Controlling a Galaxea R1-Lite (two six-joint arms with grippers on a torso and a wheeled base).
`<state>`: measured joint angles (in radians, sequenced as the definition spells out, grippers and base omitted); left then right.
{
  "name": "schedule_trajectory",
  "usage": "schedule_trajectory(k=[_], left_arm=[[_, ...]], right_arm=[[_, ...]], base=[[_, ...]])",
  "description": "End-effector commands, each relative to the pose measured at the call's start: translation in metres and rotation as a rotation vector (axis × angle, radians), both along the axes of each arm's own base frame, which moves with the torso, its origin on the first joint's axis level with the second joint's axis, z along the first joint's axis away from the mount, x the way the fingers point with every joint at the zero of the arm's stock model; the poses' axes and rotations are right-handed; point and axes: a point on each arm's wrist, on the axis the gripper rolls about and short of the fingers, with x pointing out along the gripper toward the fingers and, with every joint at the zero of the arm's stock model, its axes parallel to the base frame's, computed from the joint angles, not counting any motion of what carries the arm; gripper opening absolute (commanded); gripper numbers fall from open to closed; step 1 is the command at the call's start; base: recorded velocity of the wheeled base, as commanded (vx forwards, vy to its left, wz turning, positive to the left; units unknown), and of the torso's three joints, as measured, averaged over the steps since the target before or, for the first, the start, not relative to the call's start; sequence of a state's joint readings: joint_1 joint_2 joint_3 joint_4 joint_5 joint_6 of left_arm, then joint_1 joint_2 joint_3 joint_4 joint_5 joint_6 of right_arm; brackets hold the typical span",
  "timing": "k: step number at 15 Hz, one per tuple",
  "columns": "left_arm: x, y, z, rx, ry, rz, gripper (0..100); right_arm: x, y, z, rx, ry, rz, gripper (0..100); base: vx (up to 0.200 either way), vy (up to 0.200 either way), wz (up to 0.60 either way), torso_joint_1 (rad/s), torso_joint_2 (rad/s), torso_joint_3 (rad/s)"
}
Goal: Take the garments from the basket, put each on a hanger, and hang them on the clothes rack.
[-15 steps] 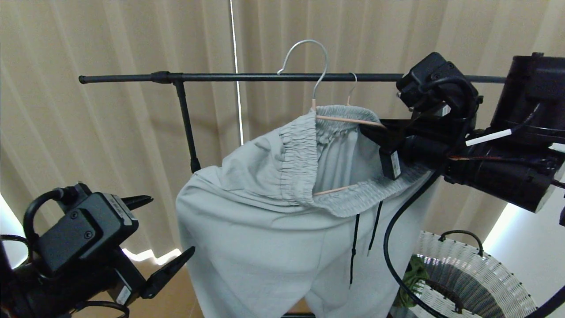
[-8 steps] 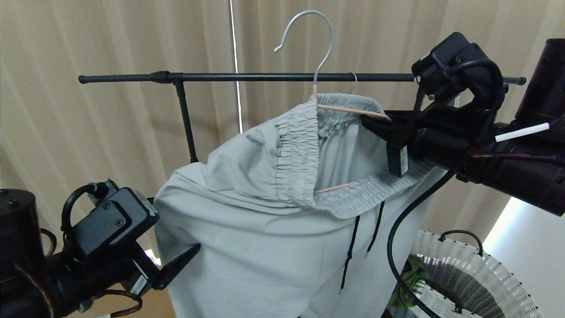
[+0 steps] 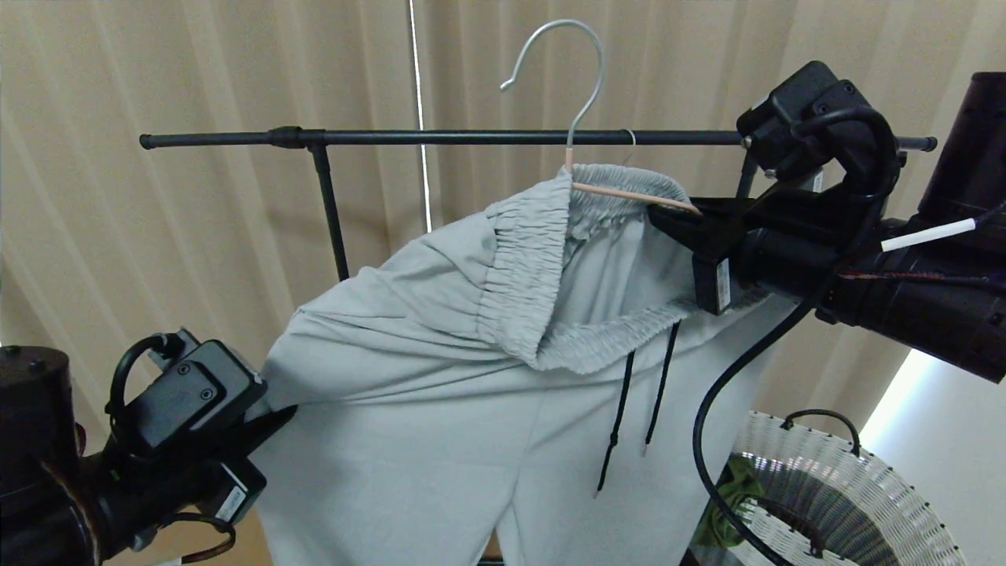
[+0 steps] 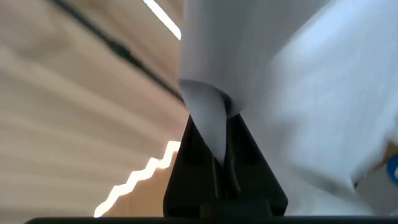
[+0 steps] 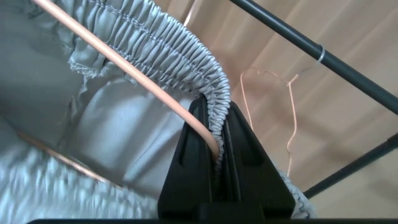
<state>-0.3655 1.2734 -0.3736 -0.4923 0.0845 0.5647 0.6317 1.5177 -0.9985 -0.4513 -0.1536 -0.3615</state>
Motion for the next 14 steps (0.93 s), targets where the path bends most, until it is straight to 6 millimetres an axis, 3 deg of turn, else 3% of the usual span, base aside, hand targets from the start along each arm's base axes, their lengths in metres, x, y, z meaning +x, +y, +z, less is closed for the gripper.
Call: schedule_trajectory(k=[1, 6, 14], left_arm=[[-0.003, 0.01, -0.009, 0.013, 0.03, 0.05, 0], [-0.009, 0.022, -0.025, 0.028, 0.076, 0.111, 0], [-0.012, 0.024, -0.026, 0.04, 0.075, 0.137, 0]], right_arm=[[0.004, -0.004, 0.0, 0.0, -0.001, -0.024, 0], [0.01, -0.013, 0.001, 0.002, -0.005, -0.065, 0], [0.01, -0.013, 0.0, 0.0, -0.002, -0.065, 0]], base=[[0.0, 0.0, 0.0, 0.0, 0.0, 0.0], [0.0, 0.0, 0.0, 0.0, 0.0, 0.0], [0.0, 0.0, 0.0, 0.0, 0.0, 0.0]])
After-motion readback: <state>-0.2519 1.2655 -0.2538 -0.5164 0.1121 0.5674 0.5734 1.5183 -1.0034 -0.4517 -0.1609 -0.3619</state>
